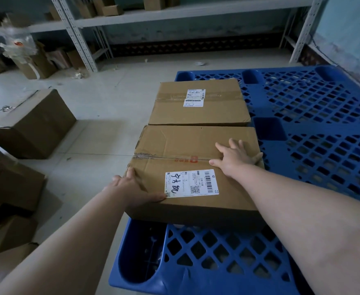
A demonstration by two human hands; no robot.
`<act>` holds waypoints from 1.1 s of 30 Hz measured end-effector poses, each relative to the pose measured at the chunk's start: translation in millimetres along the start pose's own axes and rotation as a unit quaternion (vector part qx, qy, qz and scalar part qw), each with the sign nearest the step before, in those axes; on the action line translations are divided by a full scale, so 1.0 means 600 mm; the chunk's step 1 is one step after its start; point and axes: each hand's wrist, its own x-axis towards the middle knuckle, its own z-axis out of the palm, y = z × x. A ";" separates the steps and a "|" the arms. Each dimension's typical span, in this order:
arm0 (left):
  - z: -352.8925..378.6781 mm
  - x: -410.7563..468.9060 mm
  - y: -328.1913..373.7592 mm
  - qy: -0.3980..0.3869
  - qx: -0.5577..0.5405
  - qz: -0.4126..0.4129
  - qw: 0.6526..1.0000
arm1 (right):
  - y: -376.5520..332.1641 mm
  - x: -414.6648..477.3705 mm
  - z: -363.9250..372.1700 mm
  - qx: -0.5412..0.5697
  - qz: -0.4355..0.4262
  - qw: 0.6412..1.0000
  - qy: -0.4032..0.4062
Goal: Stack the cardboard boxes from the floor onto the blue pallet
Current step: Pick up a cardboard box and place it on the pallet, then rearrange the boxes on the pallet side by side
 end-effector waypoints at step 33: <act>0.066 -0.093 -0.314 0.105 -0.130 -0.016 0.986 | -0.362 -0.197 0.146 0.148 -0.330 0.931 0.056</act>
